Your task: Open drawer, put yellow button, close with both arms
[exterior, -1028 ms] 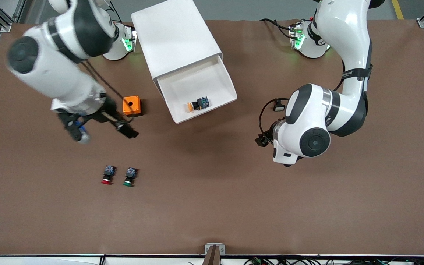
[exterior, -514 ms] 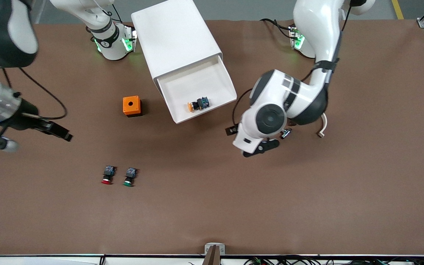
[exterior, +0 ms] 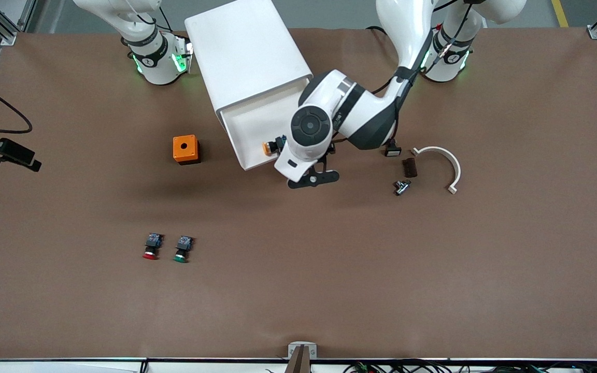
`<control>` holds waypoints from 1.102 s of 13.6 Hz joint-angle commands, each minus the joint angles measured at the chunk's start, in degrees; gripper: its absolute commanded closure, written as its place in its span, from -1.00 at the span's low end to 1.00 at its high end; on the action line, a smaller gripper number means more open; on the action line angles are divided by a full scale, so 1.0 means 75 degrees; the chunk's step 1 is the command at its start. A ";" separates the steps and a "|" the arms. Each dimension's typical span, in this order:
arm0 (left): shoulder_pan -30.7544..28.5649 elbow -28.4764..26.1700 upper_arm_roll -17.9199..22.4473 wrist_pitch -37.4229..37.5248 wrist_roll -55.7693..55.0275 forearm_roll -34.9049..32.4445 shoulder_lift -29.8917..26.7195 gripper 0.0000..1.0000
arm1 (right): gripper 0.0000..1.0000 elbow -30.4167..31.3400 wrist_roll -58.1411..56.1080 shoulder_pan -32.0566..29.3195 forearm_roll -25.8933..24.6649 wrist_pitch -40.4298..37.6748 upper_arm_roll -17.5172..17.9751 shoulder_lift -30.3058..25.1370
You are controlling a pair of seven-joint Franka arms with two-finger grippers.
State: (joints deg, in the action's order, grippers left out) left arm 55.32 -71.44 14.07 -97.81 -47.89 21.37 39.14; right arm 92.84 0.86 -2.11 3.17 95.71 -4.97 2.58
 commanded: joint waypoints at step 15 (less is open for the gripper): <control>0.0559 -0.0237 -0.1185 -0.0060 -0.1139 0.0339 0.0078 -0.99 | -1.00 0.0125 -0.0067 -0.0105 -0.0107 0.0012 0.0183 -0.0109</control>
State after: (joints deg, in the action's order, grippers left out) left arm 59.52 -72.69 5.50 -97.93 -56.01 23.31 40.08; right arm 93.35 0.79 -2.12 2.98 95.58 -4.19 2.58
